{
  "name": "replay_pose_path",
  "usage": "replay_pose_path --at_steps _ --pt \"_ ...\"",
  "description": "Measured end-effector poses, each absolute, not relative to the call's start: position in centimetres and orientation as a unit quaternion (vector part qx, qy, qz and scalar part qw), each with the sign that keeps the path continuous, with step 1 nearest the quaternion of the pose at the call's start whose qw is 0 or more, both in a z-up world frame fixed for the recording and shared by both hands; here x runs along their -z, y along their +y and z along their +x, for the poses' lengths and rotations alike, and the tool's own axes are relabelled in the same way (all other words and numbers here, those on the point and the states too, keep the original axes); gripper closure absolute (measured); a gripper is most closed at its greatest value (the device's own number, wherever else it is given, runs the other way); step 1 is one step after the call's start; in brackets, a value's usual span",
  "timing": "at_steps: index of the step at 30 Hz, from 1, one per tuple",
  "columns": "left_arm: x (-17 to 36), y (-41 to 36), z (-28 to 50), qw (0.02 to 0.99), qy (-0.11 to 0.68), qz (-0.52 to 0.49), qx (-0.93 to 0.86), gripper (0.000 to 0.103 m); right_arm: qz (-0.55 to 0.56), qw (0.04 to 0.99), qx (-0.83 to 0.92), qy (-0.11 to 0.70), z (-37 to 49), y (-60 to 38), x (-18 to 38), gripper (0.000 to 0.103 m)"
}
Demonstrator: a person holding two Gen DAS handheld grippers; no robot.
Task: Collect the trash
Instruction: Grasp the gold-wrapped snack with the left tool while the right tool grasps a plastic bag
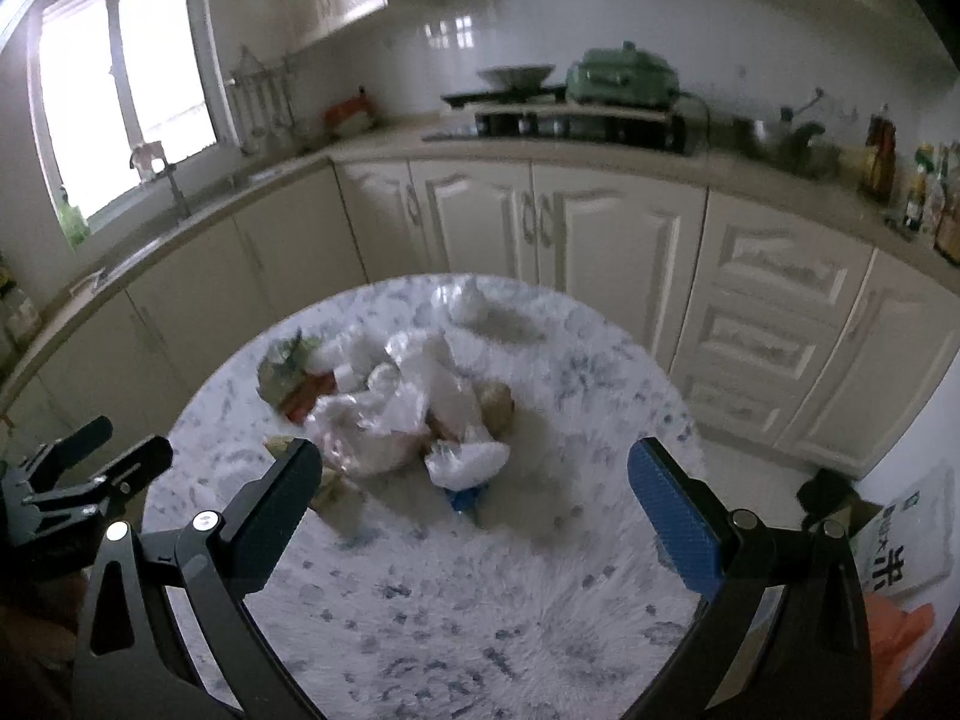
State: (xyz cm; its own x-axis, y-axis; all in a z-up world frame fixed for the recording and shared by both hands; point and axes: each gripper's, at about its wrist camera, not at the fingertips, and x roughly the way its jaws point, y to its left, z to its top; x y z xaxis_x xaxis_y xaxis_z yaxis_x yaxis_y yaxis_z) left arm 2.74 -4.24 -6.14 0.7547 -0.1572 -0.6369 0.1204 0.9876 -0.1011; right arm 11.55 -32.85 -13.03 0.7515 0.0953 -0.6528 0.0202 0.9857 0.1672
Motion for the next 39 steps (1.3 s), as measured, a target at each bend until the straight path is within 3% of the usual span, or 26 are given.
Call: replay_pose_path --at_steps 13,15,20,23,24,26,29,30,32,34,36,39 --pt "14.0 -7.0 13.2 0.900 0.429 -0.025 0.067 0.004 0.097 0.900 -0.019 0.425 15.9 -34.4 19.2 0.000" --pt "15.0 -7.2 14.9 0.894 0.443 -0.026 0.066 0.015 0.100 0.898 -0.021 0.427 16.6 -34.5 19.6 0.000" --pt "16.4 -7.5 18.2 0.891 0.448 -0.022 0.066 0.029 0.102 0.896 -0.030 0.431 19.1 -34.1 20.9 0.000" --pt "16.4 -7.0 19.4 0.892 0.447 -0.023 0.071 0.049 0.107 0.896 -0.036 0.429 20.7 -33.8 21.4 0.000" --pt "16.5 -6.5 19.6 0.891 0.448 -0.026 0.074 0.049 0.107 0.896 -0.040 0.428 21.4 -33.6 21.6 0.001" --pt "16.5 -5.7 20.2 0.892 0.446 -0.024 0.075 0.049 0.105 0.892 -0.053 0.437 23.0 -33.1 22.2 0.007" --pt "16.8 -5.3 20.5 0.894 0.443 -0.008 0.073 0.045 0.102 0.882 -0.062 0.457 24.7 -32.3 23.6 0.028" --pt "16.9 -5.3 20.8 0.895 0.443 -0.002 0.063 0.035 0.104 0.879 -0.064 0.462 25.0 -32.1 24.0 0.037" --pt "17.3 -5.6 21.2 0.895 0.444 0.011 0.050 0.025 0.100 0.880 -0.062 0.461 25.2 -31.8 24.3 0.037" --pt "17.6 -5.8 21.6 0.897 0.438 0.020 0.052 0.028 0.103 0.881 -0.066 0.456 25.1 -31.8 24.4 0.042" --pt "17.7 -6.1 22.0 0.900 0.431 0.023 0.059 0.039 0.109 0.880 -0.072 0.456 24.6 -32.2 24.4 0.045" --pt "17.8 -5.8 22.5 0.900 0.430 0.013 0.065 0.042 0.112 0.879 -0.072 0.457 23.2 -32.8 24.3 0.048"
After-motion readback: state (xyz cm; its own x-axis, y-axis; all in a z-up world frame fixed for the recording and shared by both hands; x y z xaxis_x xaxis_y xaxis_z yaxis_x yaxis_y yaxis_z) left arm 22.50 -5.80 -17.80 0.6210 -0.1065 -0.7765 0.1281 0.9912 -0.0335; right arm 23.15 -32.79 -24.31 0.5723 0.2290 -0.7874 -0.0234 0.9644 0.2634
